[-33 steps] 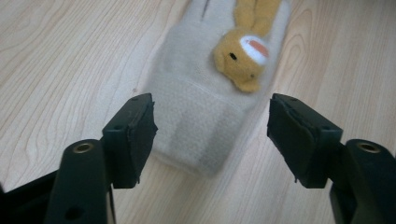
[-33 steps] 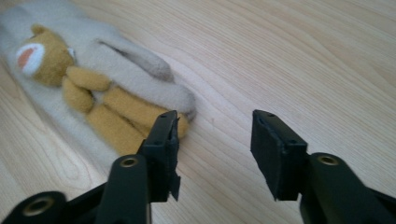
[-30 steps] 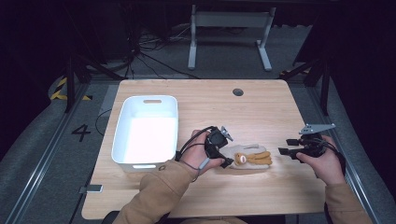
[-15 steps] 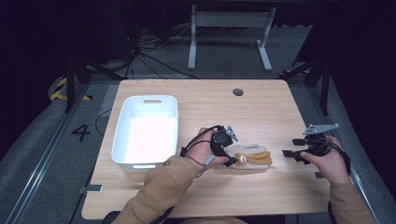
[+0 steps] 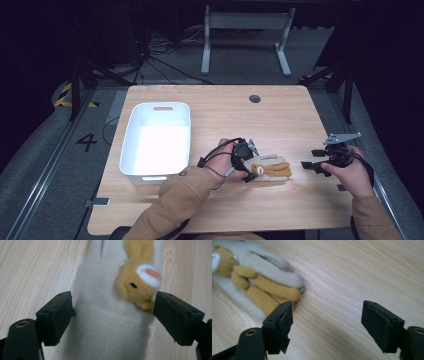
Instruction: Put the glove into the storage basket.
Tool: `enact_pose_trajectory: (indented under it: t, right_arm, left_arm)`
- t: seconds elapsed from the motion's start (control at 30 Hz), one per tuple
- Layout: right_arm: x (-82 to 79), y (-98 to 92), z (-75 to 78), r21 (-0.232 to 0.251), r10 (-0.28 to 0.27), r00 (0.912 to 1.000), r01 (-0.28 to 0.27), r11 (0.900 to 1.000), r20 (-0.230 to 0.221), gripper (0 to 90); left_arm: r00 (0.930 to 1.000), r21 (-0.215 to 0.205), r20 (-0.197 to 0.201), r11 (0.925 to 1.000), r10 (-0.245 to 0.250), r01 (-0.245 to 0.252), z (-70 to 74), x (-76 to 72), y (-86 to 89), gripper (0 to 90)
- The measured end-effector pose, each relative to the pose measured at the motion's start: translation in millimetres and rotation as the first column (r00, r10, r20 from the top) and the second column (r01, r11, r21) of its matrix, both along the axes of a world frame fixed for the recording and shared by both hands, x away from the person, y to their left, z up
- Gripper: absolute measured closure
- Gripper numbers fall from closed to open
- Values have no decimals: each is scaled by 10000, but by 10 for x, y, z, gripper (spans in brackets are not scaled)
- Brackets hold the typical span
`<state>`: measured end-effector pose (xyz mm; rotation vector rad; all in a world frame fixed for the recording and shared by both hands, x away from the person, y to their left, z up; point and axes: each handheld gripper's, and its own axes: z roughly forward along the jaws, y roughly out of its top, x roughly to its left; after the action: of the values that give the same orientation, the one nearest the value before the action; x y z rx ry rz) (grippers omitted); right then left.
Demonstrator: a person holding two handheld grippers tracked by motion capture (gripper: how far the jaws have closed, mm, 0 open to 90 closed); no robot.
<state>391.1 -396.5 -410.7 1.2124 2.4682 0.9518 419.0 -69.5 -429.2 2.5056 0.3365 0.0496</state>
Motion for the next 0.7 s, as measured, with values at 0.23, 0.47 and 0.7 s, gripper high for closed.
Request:
enact_pose_trajectory:
  t: [0.23,0.47,0.7]
  right_arm:
    - [5,20,-15,30,83,10000,-83,10000,-40,249]
    - [11,36,-35,54,53,10000,-53,10000,-75,247]
    - [13,40,-42,53,66,10000,-65,10000,-61,248]
  left_arm:
    - [9998,113,-37,9998,-171,172,-97,36,-59,159]
    - [9998,15,-179,9999,-107,107,-184,49,-89,155]
    - [9995,-347,-295,9994,-79,68,-278,56,-92,130]
